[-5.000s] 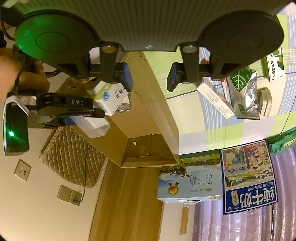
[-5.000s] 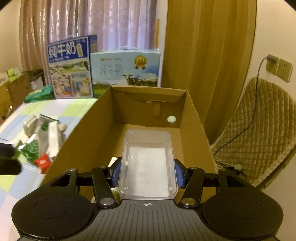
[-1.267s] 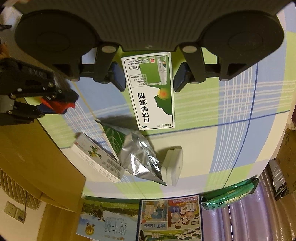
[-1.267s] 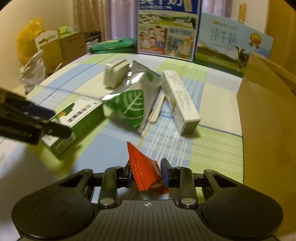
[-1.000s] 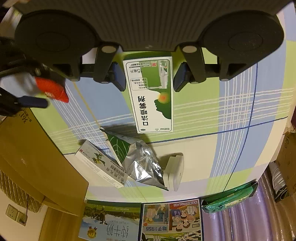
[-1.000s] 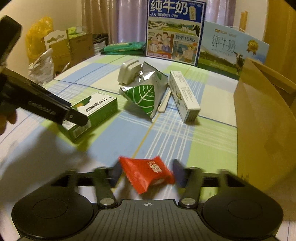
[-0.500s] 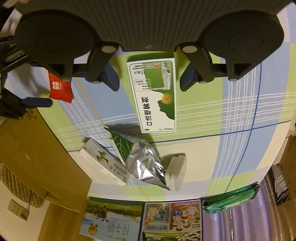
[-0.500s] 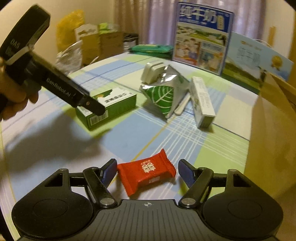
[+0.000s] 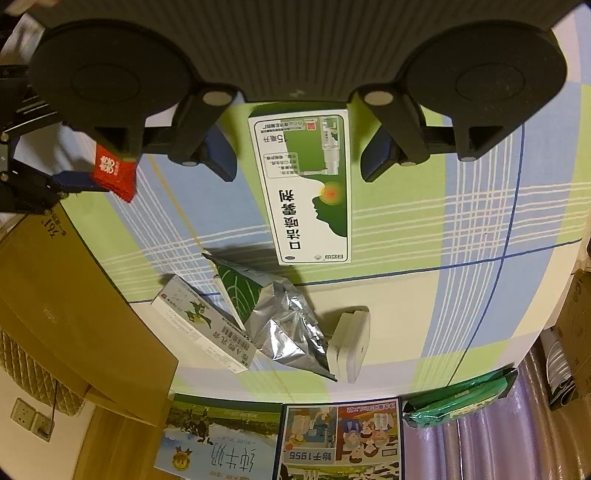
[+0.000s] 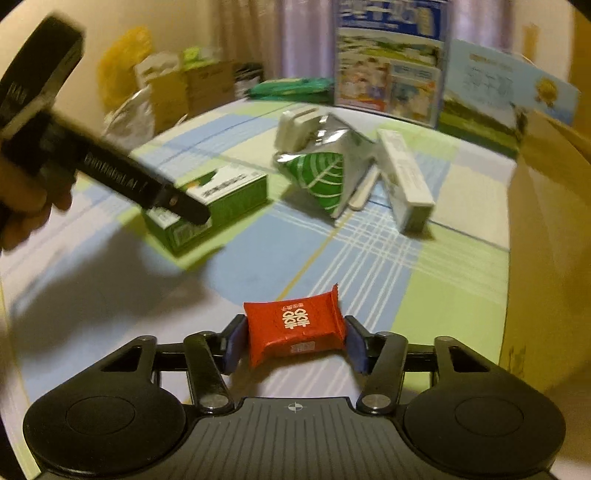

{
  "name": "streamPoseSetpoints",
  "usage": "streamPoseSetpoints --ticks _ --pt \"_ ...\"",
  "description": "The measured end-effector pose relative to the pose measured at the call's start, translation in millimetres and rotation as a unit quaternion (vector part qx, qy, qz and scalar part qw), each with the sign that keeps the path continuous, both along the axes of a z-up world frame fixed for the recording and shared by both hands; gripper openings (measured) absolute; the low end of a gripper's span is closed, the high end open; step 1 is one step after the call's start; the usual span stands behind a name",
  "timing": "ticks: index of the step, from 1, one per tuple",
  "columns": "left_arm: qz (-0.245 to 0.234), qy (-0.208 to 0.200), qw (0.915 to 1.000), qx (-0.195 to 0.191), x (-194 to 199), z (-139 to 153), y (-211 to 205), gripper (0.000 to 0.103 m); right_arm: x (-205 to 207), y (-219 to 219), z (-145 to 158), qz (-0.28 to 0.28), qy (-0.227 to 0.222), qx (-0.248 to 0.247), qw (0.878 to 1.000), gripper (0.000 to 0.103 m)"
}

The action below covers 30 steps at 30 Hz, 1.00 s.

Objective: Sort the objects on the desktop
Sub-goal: 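Grasp the red candy packet with the right tool while the left tool moves over the green spray box, then close the left tool on the green-and-white spray box while the right tool holds the candy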

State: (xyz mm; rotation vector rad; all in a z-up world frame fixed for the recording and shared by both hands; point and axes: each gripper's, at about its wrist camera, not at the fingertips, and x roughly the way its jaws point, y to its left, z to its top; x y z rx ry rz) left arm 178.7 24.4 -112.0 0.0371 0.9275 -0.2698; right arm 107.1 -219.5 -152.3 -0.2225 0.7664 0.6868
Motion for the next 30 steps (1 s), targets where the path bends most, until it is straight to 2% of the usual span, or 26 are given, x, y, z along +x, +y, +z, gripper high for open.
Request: streamPoseSetpoints --ticks 5,18,23,24,25,27,30 --pt "0.002 0.001 1.0 0.001 1.2 -1.3 1.0 0.07 -2.1 -7.6 5.1 -0.056 0.017 0.027 0.998 0.044" --pt "0.004 -0.01 0.9998 0.015 10.0 -4.5 -5.4 0.069 -16.3 -8.3 9.9 -0.081 0.002 0.03 0.996 0.043" --pt "-0.001 -0.012 0.9997 0.022 21.0 -8.3 -12.8 0.064 -16.9 -8.3 8.8 -0.086 -0.002 0.026 0.996 0.043" --pt "-0.001 -0.011 0.9996 0.026 22.5 -9.4 -13.7 0.062 -16.9 -8.9 8.9 -0.088 -0.003 0.027 0.996 0.043" --pt "-0.001 -0.01 0.9994 0.032 23.5 -10.4 -14.6 0.055 -16.6 -9.5 9.0 -0.091 -0.003 0.028 0.995 0.043" --pt "-0.002 -0.009 0.9991 0.04 23.5 -11.5 -15.9 0.051 -16.0 -10.3 8.9 -0.094 -0.003 0.03 0.995 0.043" --pt "-0.003 -0.006 0.9992 0.041 23.2 -12.7 -14.7 0.051 -15.3 -9.6 8.6 -0.095 -0.002 0.031 0.995 0.043"
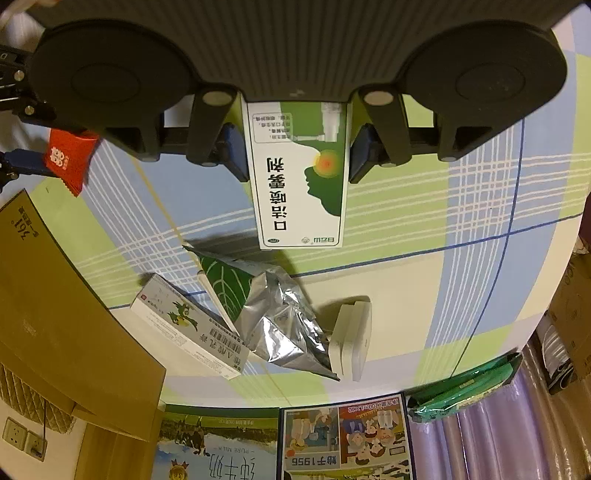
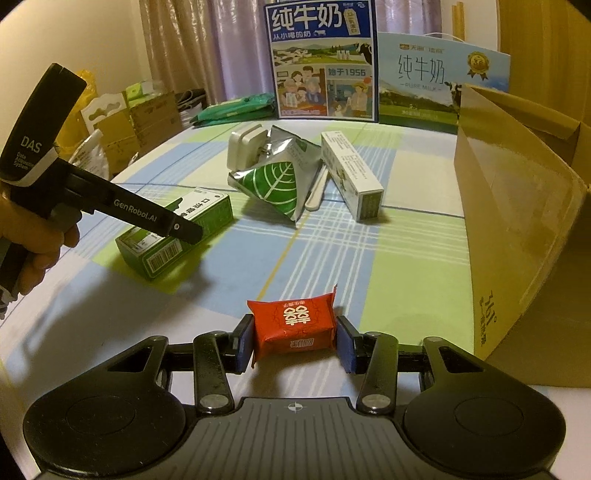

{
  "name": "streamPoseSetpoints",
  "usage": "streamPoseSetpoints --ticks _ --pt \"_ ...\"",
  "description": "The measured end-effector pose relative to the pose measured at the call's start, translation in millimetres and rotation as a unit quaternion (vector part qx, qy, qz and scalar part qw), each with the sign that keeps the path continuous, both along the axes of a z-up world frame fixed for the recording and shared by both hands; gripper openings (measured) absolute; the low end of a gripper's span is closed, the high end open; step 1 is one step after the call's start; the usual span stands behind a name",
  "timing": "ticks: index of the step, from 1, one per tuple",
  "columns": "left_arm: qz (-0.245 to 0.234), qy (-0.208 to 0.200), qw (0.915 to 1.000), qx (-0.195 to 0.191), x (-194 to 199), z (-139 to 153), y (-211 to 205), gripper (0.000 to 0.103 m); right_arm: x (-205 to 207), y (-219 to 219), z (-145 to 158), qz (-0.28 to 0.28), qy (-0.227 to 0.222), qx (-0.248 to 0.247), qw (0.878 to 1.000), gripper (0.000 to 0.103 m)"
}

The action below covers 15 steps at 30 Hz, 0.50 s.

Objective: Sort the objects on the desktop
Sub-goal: 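Close the left tool on the green-and-white spray box while the right tool holds the candy, then carry the spray box and the candy packet over the cardboard box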

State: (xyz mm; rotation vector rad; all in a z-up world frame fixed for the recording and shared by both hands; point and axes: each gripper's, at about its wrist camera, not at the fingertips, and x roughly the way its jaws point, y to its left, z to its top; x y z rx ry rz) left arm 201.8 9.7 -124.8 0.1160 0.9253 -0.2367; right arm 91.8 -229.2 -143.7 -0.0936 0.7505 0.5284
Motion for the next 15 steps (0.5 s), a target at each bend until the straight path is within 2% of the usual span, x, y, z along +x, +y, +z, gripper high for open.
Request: streamPoseSetpoints --ticks 7,12,15 --pt "-0.005 0.007 0.9999 0.015 -0.5 -5.0 -3.4 0.051 -0.3 0.7 -0.3 -0.003 0.001 0.007 1.0 0.043" --pt "-0.003 0.013 0.9999 0.002 -4.1 -2.2 -1.4 0.051 1.1 0.4 0.7 -0.011 0.0 0.009 1.0 0.043" --pt "0.006 0.001 0.9999 -0.01 -10.4 5.9 1.1 0.05 2.3 0.0 3.0 -0.014 -0.002 0.01 1.0 0.043"
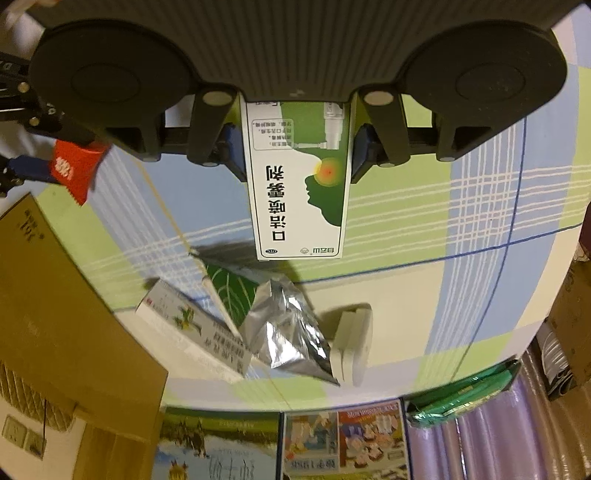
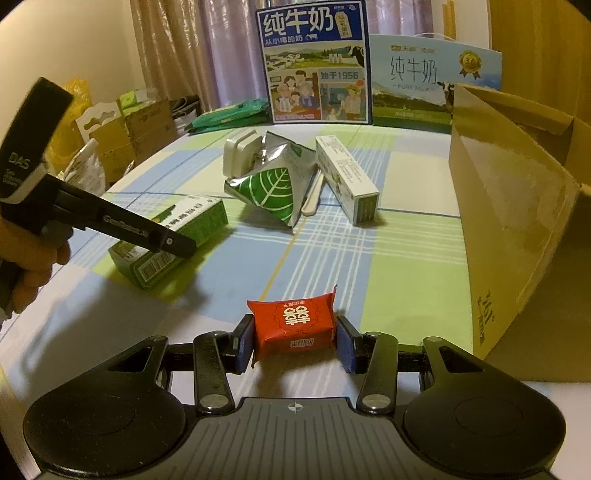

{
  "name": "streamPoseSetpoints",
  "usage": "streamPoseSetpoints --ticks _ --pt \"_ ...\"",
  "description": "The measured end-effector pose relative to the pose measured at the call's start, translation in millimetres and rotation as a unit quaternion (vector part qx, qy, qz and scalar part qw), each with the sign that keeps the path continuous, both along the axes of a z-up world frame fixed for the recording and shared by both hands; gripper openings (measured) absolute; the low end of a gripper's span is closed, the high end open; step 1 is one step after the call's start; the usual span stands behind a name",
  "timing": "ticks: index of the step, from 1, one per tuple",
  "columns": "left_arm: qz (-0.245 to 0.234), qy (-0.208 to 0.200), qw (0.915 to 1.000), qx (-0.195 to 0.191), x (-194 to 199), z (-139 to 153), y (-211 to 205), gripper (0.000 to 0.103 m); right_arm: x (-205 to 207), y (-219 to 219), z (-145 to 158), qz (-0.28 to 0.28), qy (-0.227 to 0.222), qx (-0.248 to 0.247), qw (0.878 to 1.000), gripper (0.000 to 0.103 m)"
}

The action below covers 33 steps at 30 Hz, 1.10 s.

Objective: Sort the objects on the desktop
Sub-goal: 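Carry the spray box and the candy packet over the cardboard box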

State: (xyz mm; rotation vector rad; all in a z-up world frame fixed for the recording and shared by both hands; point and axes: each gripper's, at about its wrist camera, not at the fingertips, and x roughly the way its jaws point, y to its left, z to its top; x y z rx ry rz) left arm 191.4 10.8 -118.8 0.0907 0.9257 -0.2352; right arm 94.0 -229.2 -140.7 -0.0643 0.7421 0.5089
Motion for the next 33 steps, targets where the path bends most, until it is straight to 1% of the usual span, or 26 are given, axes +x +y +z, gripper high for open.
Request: streamPoseSetpoints --ticks 4,7,10,13,19,23,25,28,33 --pt "0.007 -0.012 0.9998 -0.017 -9.2 11.8 4.3 0.05 -1.9 1.7 5.5 -0.001 -0.005 0.0 1.0 0.043" --pt "0.0 -0.023 0.9997 -0.013 -14.3 21.8 1.0 0.05 -5.4 2.6 14.6 0.002 -0.014 0.0 1.0 0.043" --pt "-0.01 -0.038 0.9992 -0.007 -19.2 34.4 -8.5 0.05 -8.3 0.5 31.2 0.001 -0.03 0.001 1.0 0.043" --pt "-0.017 -0.047 0.9986 -0.018 -28.0 48.0 -21.9 0.05 -12.2 -5.5 51.3 -0.007 -0.051 0.005 0.999 0.043" --pt "-0.052 -0.068 0.9957 -0.036 -48.7 81.0 -62.3 0.05 -22.5 -34.9 97.3 -0.04 -0.096 0.023 0.994 0.043" --pt "-0.082 -0.084 0.9921 -0.044 -55.6 103.0 -96.8 0.05 -25.3 -65.8 122.6 -0.078 -0.117 0.024 0.99 0.043" --pt "-0.095 -0.09 0.9902 -0.049 -56.1 111.4 -113.1 0.05 -25.4 -83.0 130.3 -0.098 -0.12 0.029 0.987 0.043" --pt "-0.115 -0.096 0.9871 -0.055 -53.8 124.1 -143.3 0.05 -22.3 -108.5 138.1 -0.123 -0.127 0.024 0.984 0.043" --pt "-0.151 -0.103 0.9813 -0.059 -49.6 137.0 -190.2 0.051 -12.1 -143.5 143.0 -0.158 -0.133 0.019 0.978 0.043"
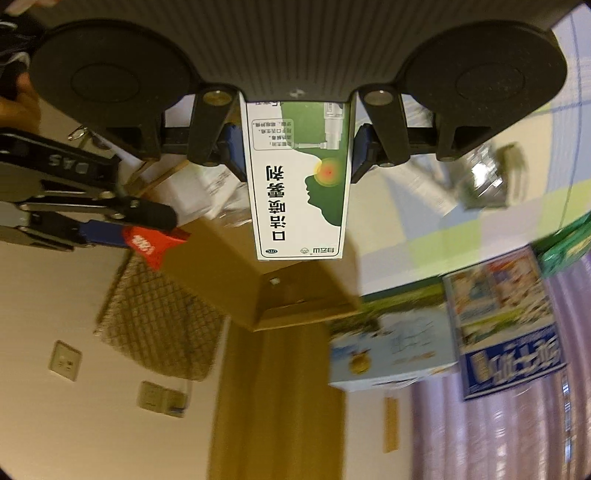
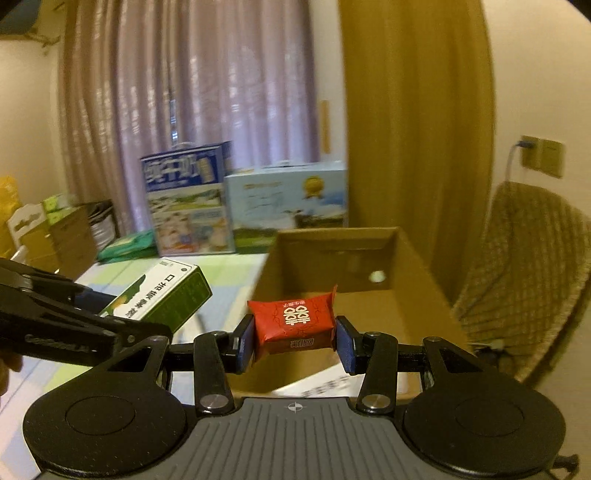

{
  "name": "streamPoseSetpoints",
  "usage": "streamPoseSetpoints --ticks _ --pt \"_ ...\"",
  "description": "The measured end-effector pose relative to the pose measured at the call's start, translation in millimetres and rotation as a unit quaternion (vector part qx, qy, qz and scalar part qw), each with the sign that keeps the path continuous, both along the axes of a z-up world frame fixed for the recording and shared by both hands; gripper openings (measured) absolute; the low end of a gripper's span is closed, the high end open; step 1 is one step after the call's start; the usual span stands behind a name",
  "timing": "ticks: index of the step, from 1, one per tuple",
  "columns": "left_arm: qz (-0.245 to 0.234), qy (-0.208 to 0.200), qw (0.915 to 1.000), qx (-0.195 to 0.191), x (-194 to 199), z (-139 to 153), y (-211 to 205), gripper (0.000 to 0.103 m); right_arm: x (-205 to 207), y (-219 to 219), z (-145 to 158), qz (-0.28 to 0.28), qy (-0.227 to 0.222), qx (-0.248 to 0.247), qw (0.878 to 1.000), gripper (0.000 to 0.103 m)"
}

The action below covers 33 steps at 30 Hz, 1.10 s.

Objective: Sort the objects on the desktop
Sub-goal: 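Carry the spray box and the candy packet over the cardboard box, then open the left tool to drop the spray box while the right tool drops the candy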

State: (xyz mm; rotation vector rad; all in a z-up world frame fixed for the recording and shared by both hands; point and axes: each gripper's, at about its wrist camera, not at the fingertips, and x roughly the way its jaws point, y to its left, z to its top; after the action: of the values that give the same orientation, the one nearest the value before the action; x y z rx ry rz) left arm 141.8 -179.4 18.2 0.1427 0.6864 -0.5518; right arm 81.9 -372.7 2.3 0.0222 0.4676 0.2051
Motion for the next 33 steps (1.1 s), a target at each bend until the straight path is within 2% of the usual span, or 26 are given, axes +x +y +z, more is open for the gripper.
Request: streamPoseSetpoints --ticks 6,14,16,24,33 --pt "-0.024 0.004 0.9997 -0.002 14.4 -1.7 -41.1 0.051 9.0 -32.4 -2.6 -0.029 0.0 0.009 1.0 0.043" --pt "-0.034 0.02 0.9992 0.0 30.8 -16.0 -69.6 0.051 22.8 -57.0 -14.4 -0.051 0.002 0.026 0.998 0.043" --pt "-0.03 0.015 0.9994 0.004 34.8 -17.6 -73.1 0.056 25.0 -60.9 -16.2 -0.054 0.003 0.029 0.998 0.043" --pt "-0.003 0.008 0.9999 -0.012 35.8 -12.3 -50.6 0.056 26.7 -66.1 -22.8 -0.057 0.013 0.036 0.998 0.043" --pt "0.013 0.015 0.9997 -0.014 22.9 -15.4 -24.6 0.057 26.1 -51.5 -22.8 -0.043 0.016 0.037 0.998 0.043"
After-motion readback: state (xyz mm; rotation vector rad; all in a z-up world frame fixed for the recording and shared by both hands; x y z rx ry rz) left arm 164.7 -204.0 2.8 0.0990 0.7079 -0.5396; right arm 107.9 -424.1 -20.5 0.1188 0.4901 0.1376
